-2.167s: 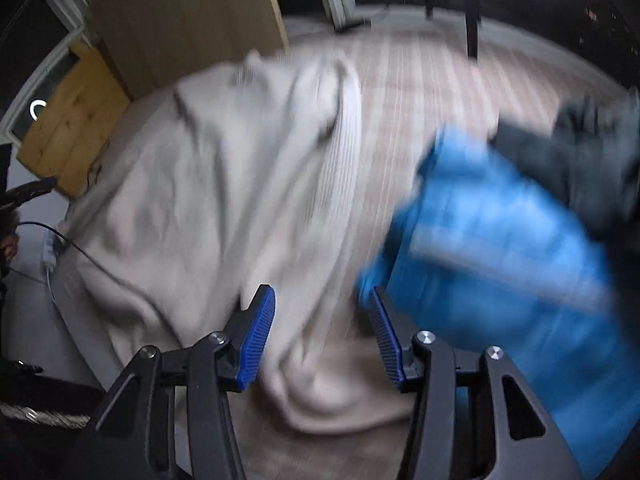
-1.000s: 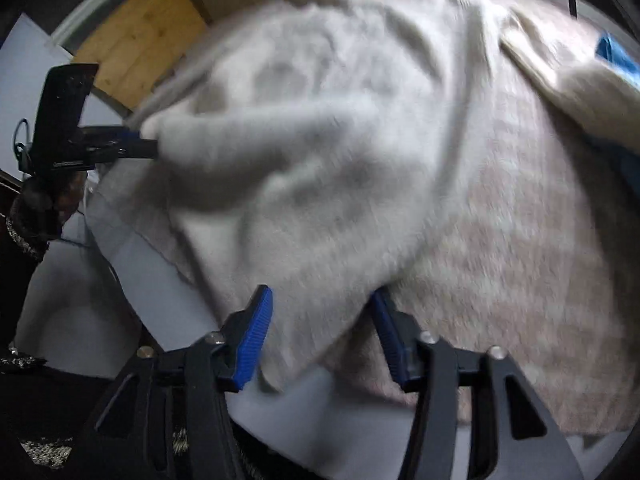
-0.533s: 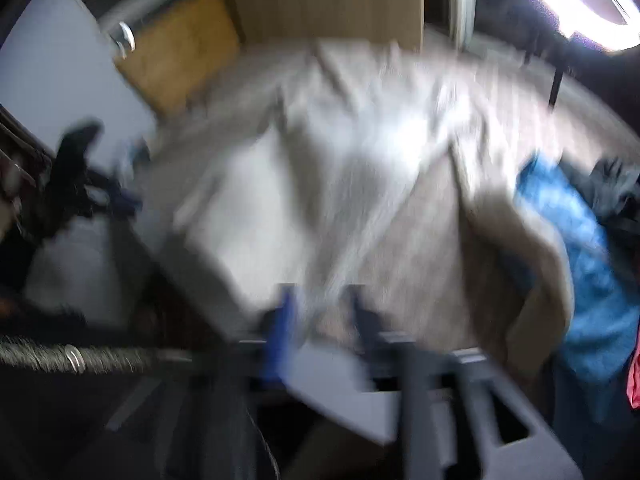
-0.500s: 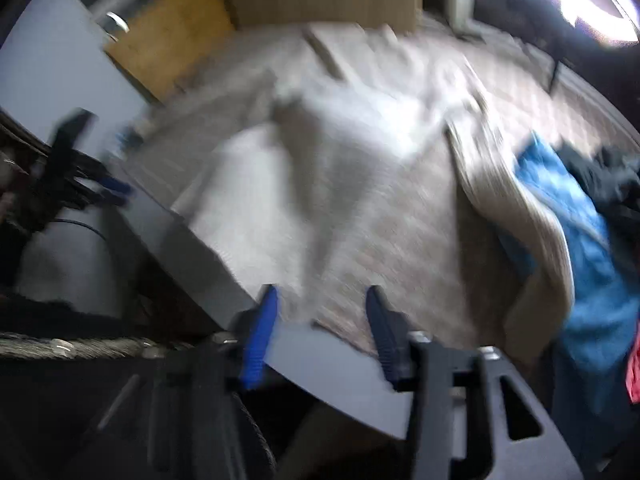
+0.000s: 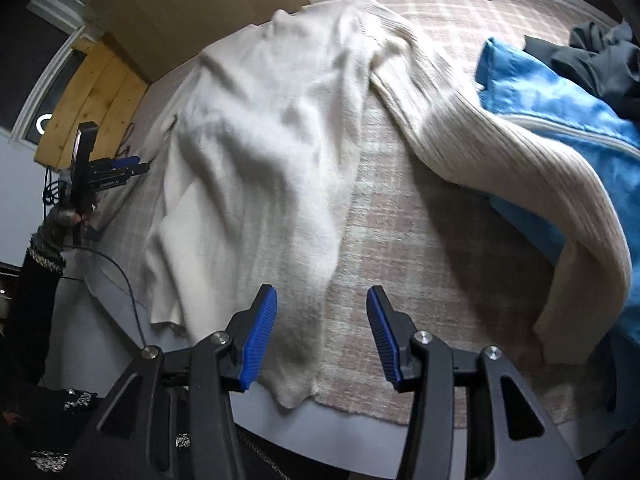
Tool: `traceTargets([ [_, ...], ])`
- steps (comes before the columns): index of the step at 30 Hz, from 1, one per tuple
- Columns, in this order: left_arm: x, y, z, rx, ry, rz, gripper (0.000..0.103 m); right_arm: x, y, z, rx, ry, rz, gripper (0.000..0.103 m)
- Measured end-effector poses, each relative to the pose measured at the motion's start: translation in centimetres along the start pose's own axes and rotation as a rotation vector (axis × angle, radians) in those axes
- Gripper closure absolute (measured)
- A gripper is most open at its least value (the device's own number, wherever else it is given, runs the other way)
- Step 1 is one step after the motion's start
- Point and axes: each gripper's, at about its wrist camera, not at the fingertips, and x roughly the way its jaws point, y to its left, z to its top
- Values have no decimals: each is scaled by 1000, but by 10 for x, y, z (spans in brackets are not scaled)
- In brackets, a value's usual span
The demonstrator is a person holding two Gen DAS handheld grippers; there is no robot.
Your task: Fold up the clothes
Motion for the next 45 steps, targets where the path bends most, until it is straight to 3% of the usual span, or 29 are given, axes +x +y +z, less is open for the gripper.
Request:
traceTargets([
  [2,-1,4,0,7,-13,-11,62,0,-5,-1,17,-5,0,57],
  [4,-4,10,-1,18,-25,-8,95,-1,-8,-2,30,-13,-2,57],
  [5,-7,15,-1,7,-30,-22,100,-1,-10,0,33,-19,-5,57],
  [6,-12,25,-2,-30,-36,-49,100,-1,-13,1,37,-26,-9,57],
  [8,-22,44,-4,-88,-70,-24,99,0,-16,5,44,-36,-10,57],
  [12,-22,101,-11,-308,-34,135,85,14,-13,12,33,-21,5,57],
  [15,-44,99,-33,-323,-64,25,83,19,-10,9,-18,4,-14,57],
  [18,-69,66,-68,-294,-89,-137,65,26,-5,1,-86,24,-43,57],
  [26,-59,-53,-99,-229,30,-386,64,49,-6,-24,-117,60,-23,57],
  [31,-52,-108,-118,-210,91,-506,64,56,0,-29,-147,63,-24,57],
  [34,-48,-123,-107,-227,88,-492,64,55,6,-32,-176,46,-33,57],
  [38,-47,-145,-101,-202,79,-412,67,57,12,-35,-218,27,-59,57],
  [40,-49,-144,-99,-202,60,-396,97,58,13,-35,-224,22,-56,57],
  [45,-86,-113,-116,-282,-29,-475,97,52,15,-32,-210,-8,-2,57],
])
